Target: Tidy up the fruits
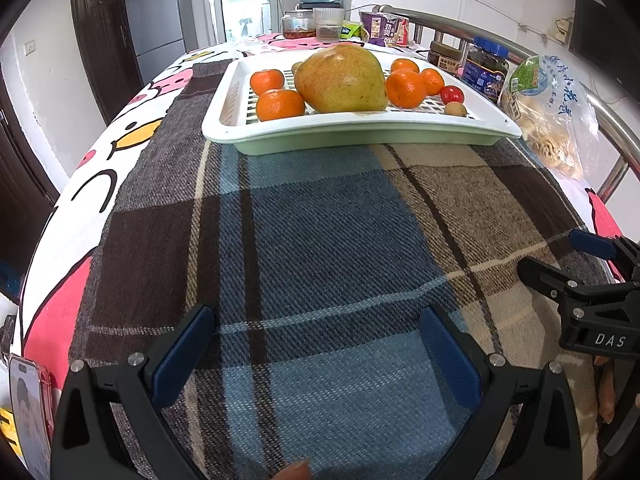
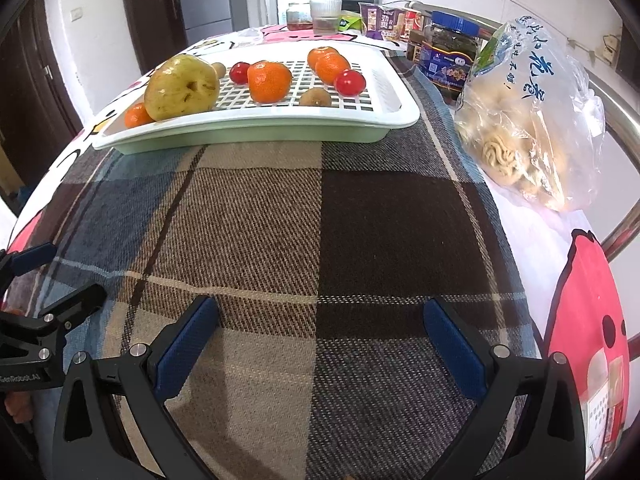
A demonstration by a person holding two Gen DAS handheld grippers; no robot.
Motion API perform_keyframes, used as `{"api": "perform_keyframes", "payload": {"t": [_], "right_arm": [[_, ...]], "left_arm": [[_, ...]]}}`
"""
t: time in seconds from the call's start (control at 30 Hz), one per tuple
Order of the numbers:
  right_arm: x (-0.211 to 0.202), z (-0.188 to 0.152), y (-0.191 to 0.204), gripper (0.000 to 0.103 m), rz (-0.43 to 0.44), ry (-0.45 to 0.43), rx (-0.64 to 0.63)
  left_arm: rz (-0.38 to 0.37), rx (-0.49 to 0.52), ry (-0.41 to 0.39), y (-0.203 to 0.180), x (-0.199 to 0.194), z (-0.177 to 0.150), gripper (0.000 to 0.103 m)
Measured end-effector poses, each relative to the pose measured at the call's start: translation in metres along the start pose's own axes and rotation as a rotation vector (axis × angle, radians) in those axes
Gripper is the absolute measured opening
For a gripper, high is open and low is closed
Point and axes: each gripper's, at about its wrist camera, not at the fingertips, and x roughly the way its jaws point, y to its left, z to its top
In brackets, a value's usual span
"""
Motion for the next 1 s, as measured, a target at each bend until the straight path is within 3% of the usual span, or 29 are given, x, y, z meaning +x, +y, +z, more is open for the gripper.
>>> {"api": "perform_keyframes", "payload": {"t": [1.0], "right_arm": [[-0.0015, -0.0022, 0.0015, 0.103, 0.001, -0.001, -0.001]], "left_arm": [[0.000, 0.000, -0.001, 0.0002, -0.0017, -0.0026, 0.103]]}}
